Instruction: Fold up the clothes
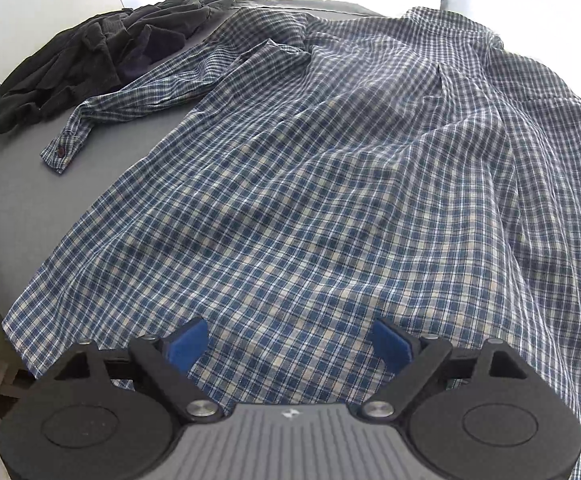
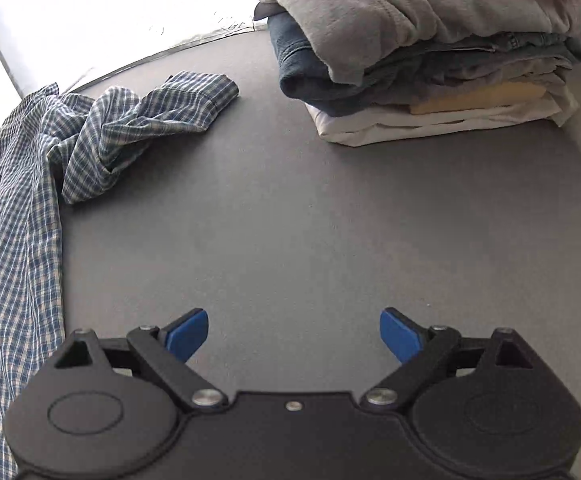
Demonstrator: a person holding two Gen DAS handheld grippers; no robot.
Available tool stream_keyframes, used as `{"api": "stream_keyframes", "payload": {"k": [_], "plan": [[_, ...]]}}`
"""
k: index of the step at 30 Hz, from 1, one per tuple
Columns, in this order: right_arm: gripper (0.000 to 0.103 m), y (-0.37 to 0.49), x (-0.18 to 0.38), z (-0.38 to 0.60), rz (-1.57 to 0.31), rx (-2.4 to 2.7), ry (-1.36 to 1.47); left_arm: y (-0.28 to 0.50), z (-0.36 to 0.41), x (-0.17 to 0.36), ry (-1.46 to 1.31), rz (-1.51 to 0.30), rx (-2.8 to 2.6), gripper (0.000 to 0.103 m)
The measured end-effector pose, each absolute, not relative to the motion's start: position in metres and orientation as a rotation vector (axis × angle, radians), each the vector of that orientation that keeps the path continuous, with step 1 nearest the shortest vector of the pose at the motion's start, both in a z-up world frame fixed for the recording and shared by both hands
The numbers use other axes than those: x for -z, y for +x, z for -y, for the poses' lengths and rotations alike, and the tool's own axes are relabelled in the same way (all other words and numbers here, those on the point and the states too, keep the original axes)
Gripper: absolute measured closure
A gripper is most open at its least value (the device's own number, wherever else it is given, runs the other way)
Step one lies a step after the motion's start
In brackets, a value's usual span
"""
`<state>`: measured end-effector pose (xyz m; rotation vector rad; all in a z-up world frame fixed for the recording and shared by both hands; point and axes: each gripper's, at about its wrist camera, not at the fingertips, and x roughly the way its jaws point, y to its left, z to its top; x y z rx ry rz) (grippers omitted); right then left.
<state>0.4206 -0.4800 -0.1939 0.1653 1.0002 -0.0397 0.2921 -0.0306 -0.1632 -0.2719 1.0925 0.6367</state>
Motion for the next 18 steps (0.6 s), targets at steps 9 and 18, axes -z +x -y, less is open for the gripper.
{"api": "stream_keyframes", "payload": {"k": [9,18], "plan": [[0.056,0.512,0.193,0.492,-0.913,-0.024,0.526,0.346,0.021,0.174,-0.231,-1.151,-0.635,0.000],[0.064,0.561,0.204,0.463,-0.921,-0.083,0.885,0.340,0.004,0.181,-0.373,-1.114,-0.599,0.000]]}}
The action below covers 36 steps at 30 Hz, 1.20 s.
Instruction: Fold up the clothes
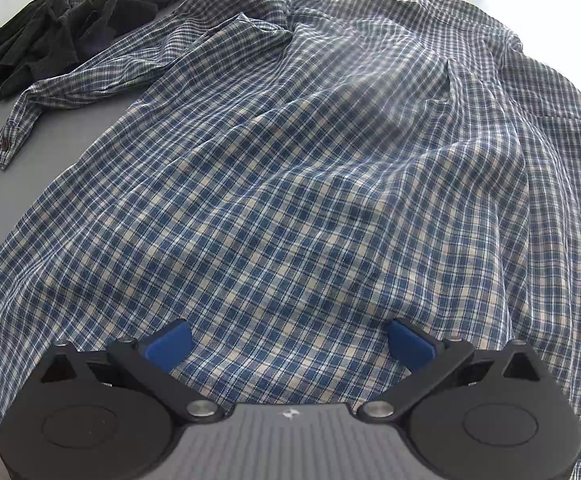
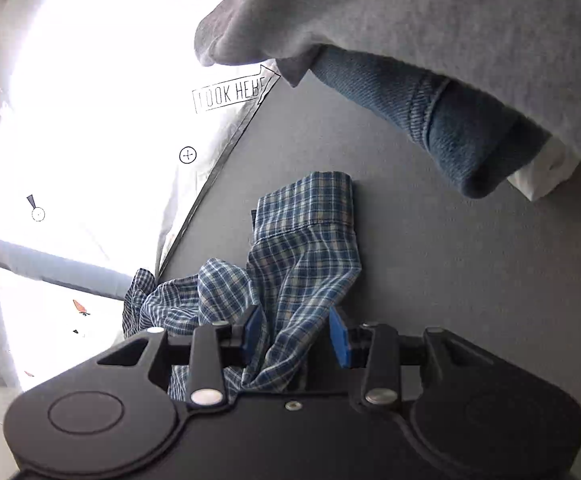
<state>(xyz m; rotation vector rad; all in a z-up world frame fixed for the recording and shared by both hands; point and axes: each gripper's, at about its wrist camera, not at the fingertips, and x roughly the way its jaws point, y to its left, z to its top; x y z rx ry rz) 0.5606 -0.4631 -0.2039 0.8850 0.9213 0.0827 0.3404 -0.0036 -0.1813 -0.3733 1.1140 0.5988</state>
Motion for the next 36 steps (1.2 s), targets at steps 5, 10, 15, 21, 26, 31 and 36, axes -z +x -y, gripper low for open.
{"api": "stream_keyframes", "payload": {"k": [5,10,15,21,26,31,36], "plan": [[0.075,0.567,0.210,0.439,-0.963,-0.047,0.847,0.340,0.002,0.183,-0.361,-1.099,-0.577,0.000],[0.101,0.534,0.189,0.438,-0.836,-0.021,0.797,0.339,0.004,0.183,-0.337,-1.079,-0.551,0.000],[0.101,0.479,0.136,0.451,-0.727,0.041,0.694,0.339,0.004,0.184,-0.319,-1.072,-0.527,0.000],[0.101,0.433,0.087,0.449,-0.665,0.095,0.558,0.339,0.003,0.183,-0.310,-1.063,-0.519,0.000],[0.101,0.438,0.081,0.428,-0.695,0.111,0.362,0.341,0.001,0.181,-0.302,-1.066,-0.504,0.000],[0.091,0.475,0.111,0.412,-0.785,0.061,0.254,0.340,0.001,0.183,-0.290,-1.055,-0.490,0.000],[0.060,0.498,0.136,0.393,-0.835,-0.083,0.208,0.338,0.002,0.184,-0.287,-1.039,-0.494,0.000]]}}
